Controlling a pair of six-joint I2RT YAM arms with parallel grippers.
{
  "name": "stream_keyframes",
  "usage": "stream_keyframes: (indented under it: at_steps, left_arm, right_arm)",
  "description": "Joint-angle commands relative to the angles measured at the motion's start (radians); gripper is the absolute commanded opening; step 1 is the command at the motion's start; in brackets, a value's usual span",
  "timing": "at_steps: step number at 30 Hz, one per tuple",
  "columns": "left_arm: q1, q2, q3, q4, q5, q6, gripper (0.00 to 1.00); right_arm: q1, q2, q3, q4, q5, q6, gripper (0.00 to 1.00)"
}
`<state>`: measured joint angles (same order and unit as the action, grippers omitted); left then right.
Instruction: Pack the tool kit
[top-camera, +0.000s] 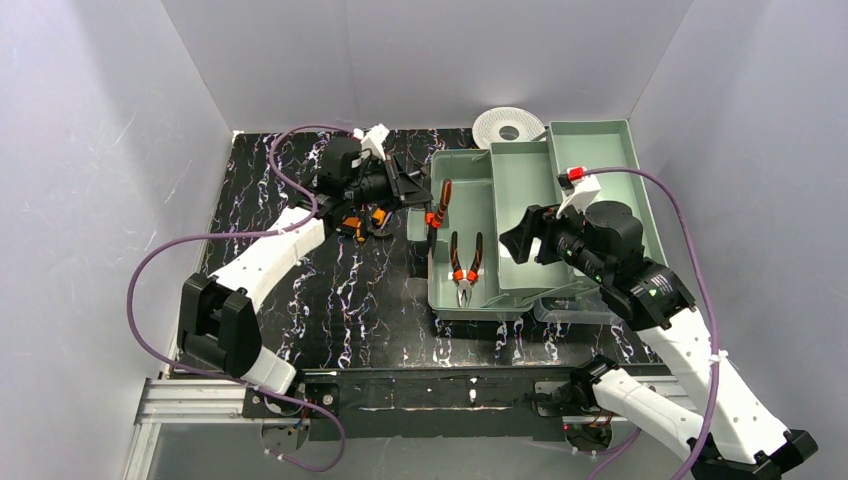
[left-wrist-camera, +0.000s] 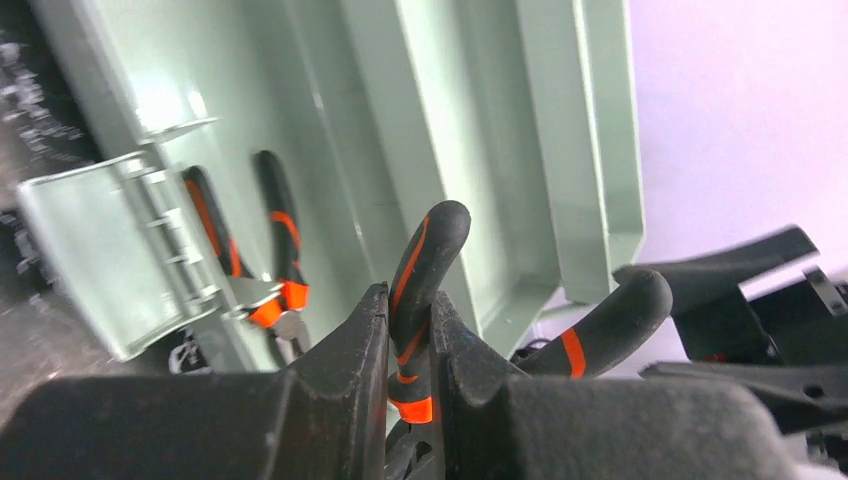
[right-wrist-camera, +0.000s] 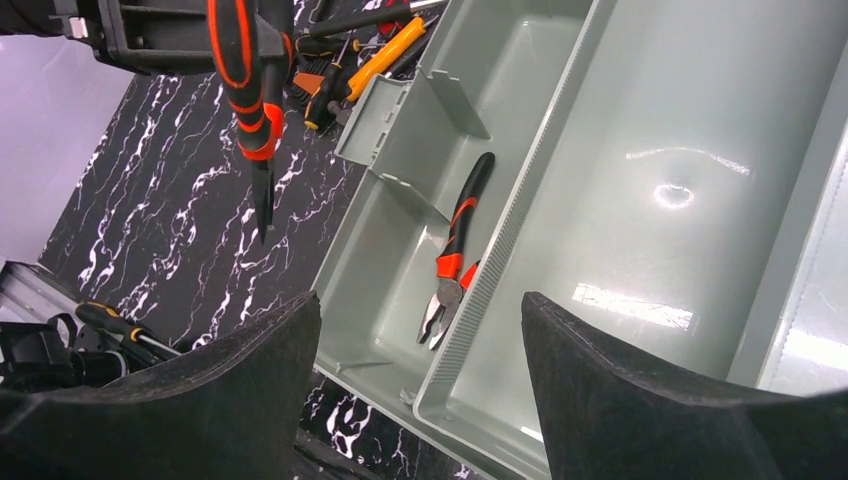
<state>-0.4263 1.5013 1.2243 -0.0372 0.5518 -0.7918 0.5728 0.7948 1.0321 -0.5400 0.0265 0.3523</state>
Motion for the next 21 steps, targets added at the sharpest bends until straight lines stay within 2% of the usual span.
stream_keyframes:
  at_steps: [1,9,17,21]
  left_arm:
    - [-0.048,-0.017,0.023,0.167,0.112,0.027,0.00]
    - [-0.124,0.006,0.002,0.260,0.122,0.046,0.00]
    - [-0.249,0.100,0.121,0.172,-0.083,0.079,0.00]
    - [-0.300,0.176,0.216,0.135,-0.146,0.047,0.00]
  right_arm:
    - [0.004,-0.039,-0.020,0.062,0.017,-0.007,0.80]
    - [0.004,-0.149,-0.109,0.130,0.074,-0.025,0.81]
    - [0.004,-0.210,-0.139,0.171,0.158,-0.037,0.79]
    - [0.004,-0.254,-0.142,0.143,0.321,0.016,0.80]
